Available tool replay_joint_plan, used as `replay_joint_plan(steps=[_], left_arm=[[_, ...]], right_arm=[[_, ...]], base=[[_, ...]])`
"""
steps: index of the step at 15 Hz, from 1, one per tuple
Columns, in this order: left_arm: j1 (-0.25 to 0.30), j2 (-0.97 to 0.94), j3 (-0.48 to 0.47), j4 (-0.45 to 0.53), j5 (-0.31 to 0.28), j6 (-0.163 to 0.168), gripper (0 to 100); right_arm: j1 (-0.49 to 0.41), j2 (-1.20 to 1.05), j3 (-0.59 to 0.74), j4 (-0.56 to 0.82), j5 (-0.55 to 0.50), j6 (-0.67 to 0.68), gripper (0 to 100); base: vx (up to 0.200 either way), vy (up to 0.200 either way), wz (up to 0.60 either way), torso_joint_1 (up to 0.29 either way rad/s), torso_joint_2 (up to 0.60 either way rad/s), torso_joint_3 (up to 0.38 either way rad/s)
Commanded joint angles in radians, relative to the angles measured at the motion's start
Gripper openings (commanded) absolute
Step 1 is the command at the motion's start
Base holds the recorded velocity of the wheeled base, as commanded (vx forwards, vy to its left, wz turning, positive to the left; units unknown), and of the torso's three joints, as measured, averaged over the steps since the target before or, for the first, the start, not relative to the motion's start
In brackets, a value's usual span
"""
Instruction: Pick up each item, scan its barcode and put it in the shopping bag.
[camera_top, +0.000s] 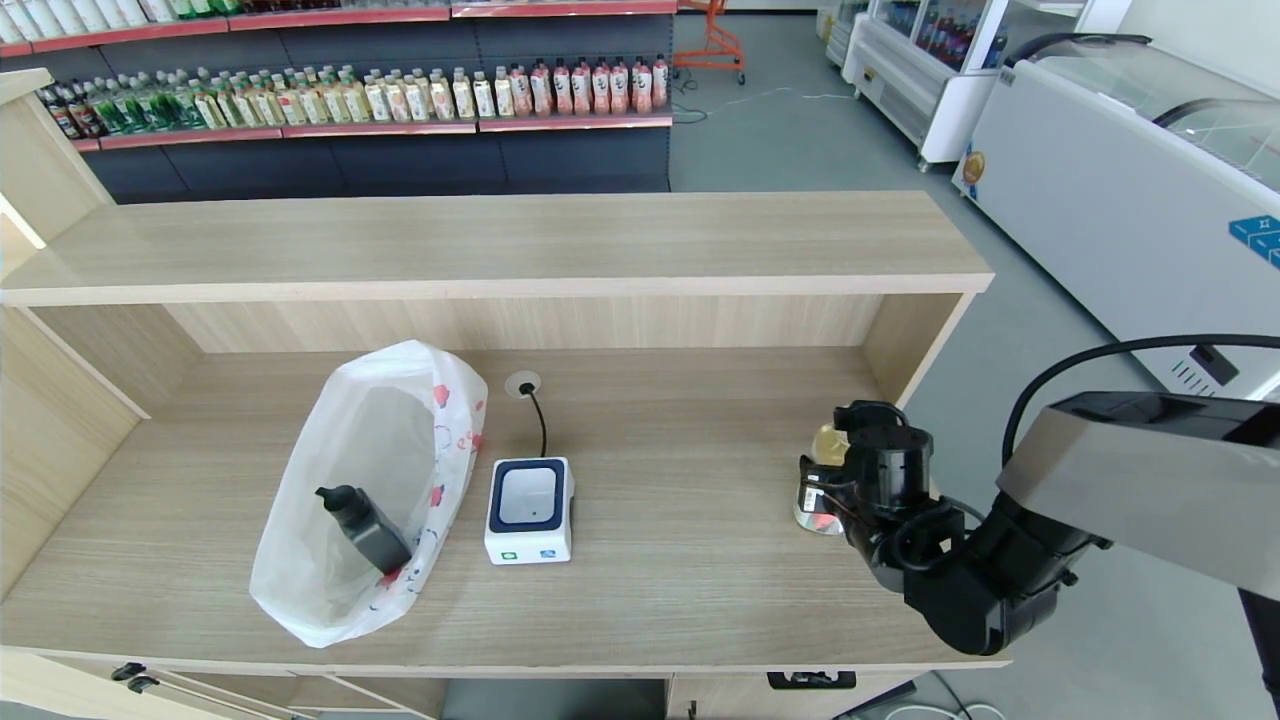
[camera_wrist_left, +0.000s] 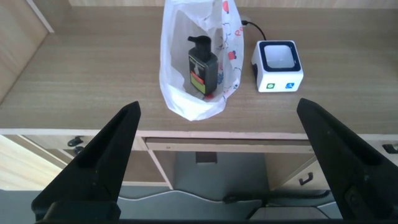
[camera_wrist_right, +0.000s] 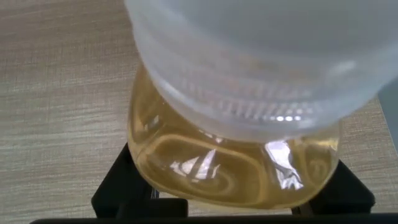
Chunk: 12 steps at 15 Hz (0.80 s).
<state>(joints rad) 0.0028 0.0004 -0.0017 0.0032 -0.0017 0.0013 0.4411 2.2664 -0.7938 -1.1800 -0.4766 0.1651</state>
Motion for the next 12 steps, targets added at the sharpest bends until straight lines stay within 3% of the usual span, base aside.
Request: replay_joint_plan(steps=[1,3,6,9,10,12], left_arm=[[0.0,0.0,0.0,0.0,0.0,0.0,100],[0.0,0.0,0.0,0.0,0.0,0.0,100],[0.0,0.0,0.0,0.0,0.0,0.0,100],[0.0,0.0,0.0,0.0,0.0,0.0,100],[0.0,0.0,0.0,0.0,0.0,0.0,100],[0.0,0.0,0.0,0.0,0.0,0.0,100]], right_arm=[[-0.001,-0.005,0.002,0.0,0.004,-0.003,0],[-0.001,-0.025,0.021,0.003,0.019,-0.003,0],[-0.044,-0.142,0.065,0.014,0.144,0.019,0],[-0.107,-0.41,0.148,0.057,0.5,0.039,0],[-0.117,-0.467,0.156,0.094,0.576,0.056,0],[-0.12,-0.622,0.154,0.235,0.771,0.155,0]], base=[[0.0,0.0,0.0,0.0,0.0,0.0],[0.0,0.0,0.0,0.0,0.0,0.0],[0.0,0.0,0.0,0.0,0.0,0.0],[0.0,0.0,0.0,0.0,0.0,0.0],[0.0,0.0,0.0,0.0,0.0,0.0],[0.0,0.0,0.0,0.0,0.0,0.0]])
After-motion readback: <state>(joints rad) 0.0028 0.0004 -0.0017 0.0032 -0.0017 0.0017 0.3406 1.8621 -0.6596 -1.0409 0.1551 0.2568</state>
